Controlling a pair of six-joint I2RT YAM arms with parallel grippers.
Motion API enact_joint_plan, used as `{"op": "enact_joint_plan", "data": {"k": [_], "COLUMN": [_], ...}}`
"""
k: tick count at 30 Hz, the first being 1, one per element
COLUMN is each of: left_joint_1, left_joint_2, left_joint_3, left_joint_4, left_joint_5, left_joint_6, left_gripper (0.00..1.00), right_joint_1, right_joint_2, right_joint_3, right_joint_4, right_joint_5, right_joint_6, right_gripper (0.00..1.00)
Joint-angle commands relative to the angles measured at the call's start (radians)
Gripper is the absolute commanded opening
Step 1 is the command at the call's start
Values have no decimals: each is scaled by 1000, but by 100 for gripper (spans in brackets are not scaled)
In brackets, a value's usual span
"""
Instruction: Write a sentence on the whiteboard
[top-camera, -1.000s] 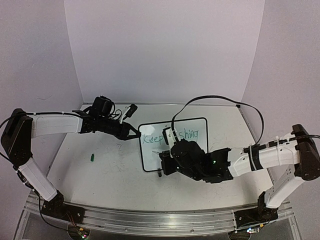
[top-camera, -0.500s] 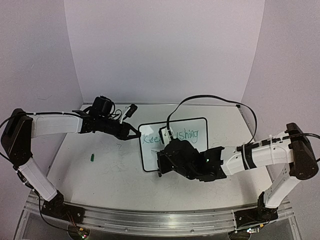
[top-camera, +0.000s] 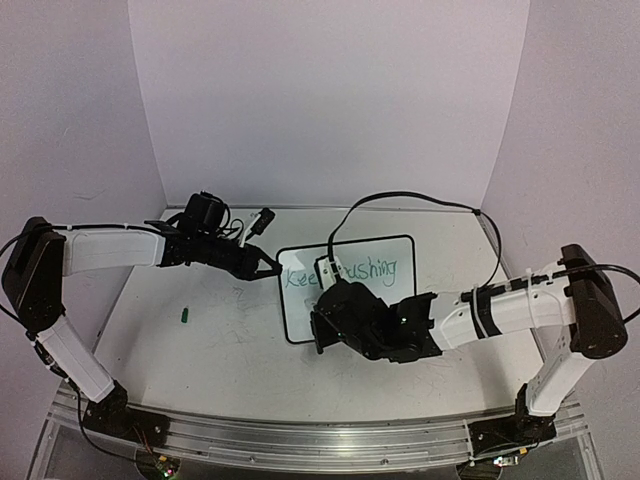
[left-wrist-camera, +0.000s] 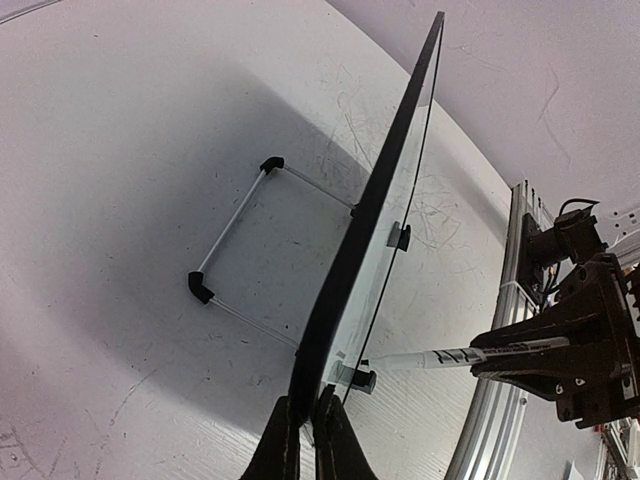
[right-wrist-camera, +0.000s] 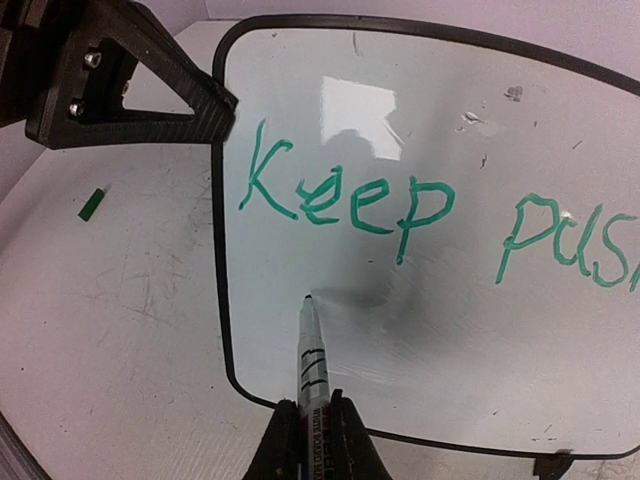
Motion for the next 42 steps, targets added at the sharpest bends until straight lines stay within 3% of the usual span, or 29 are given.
{"op": "enact_joint_plan", "data": {"k": [1,42], "left_joint_1": [3,1], "left_joint_2": [-32,-31], "left_joint_3": [38,38], "left_joint_4": [-14,-14], "left_joint_5": [-63,-62], "left_joint_6": [15,13], "left_gripper": [0,0], "right_joint_1": [3,3], "right_joint_2": [20,94], "right_joint_3": [52,42], "right_joint_4": [-18,-142], "right_joint_5": [42,-70], "right_joint_6": [14,86], "right_gripper": [0,0]}}
